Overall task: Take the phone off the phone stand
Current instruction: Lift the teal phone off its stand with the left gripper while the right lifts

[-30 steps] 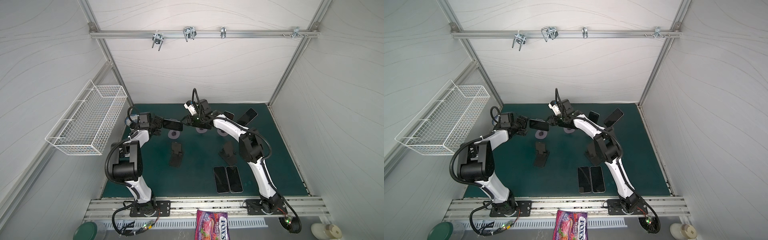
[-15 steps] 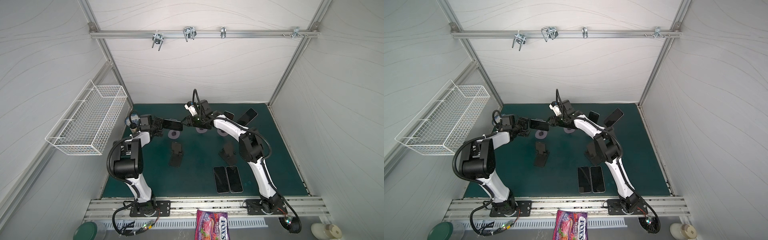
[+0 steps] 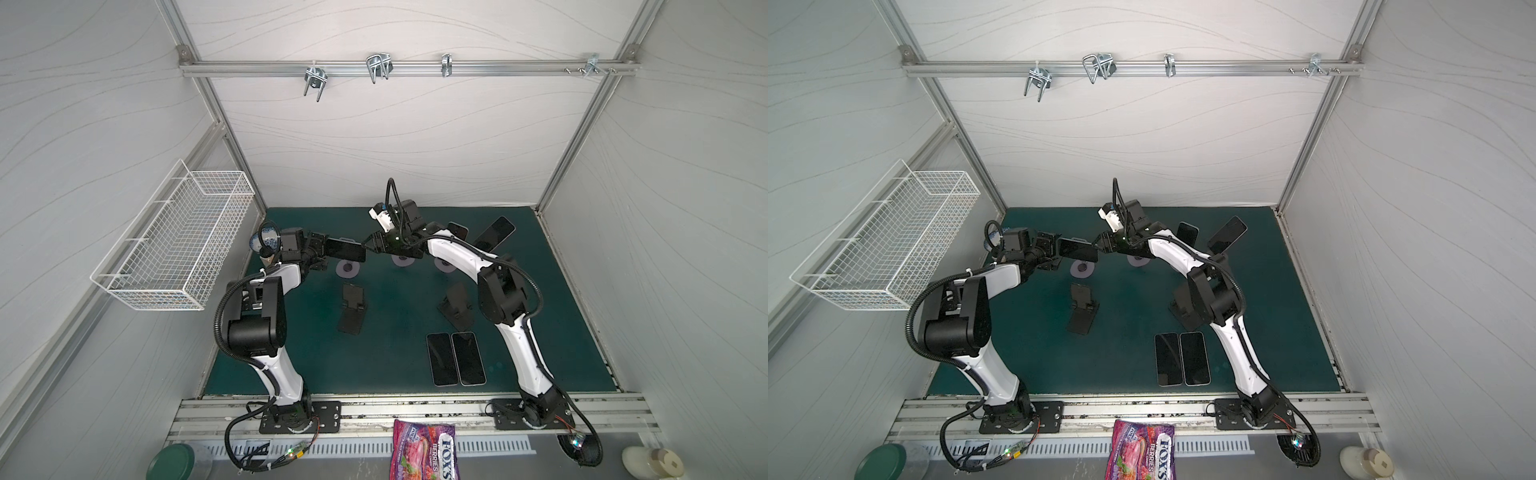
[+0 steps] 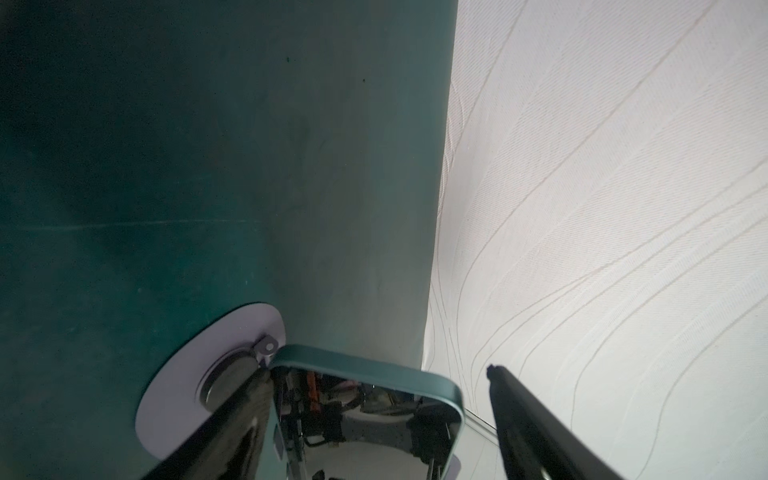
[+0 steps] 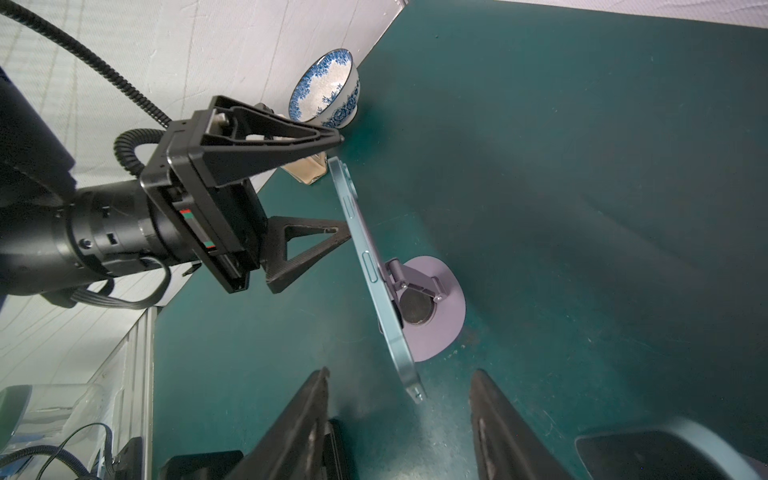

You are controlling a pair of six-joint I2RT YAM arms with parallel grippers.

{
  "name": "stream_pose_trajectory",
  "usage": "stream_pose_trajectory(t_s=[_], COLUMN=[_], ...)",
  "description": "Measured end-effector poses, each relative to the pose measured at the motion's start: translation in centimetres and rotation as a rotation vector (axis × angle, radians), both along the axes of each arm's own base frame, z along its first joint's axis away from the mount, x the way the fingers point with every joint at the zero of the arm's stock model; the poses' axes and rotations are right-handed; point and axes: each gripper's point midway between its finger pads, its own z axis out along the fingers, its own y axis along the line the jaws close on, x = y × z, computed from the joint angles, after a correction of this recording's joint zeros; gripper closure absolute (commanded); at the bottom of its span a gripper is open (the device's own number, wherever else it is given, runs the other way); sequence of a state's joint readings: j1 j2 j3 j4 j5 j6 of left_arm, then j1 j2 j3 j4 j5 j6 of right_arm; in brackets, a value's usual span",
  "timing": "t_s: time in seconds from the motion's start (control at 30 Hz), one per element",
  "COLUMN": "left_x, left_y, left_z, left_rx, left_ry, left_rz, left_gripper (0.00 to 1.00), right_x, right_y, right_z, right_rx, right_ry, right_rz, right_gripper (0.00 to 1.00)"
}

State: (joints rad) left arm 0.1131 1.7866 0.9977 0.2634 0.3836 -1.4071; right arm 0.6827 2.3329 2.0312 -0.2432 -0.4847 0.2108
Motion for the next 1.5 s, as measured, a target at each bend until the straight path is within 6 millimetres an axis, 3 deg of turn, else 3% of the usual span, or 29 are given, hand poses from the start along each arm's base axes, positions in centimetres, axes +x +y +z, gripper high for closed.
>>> stream_pose_trajectory(t_s=[0.67,1.5], left_x=[0.0,0.1], left_y=[-1.5,-1.7], left_z=[-0.9,-0.9], left_rx=[-0.020,-0.015], left_ry=[0.005,0.000], left_rz=[-0.016,-0.020], left_gripper=[0.20,0.26], right_x=[0.5,0.9], right_y=[-0.6,-1.9], right_z=[-0.1,-1.1], right_rx=[0.007,0.005], right_ry=[0.009,0.044], right_rz=[-0.002,-0.004], right_gripper=[0.44,0.44])
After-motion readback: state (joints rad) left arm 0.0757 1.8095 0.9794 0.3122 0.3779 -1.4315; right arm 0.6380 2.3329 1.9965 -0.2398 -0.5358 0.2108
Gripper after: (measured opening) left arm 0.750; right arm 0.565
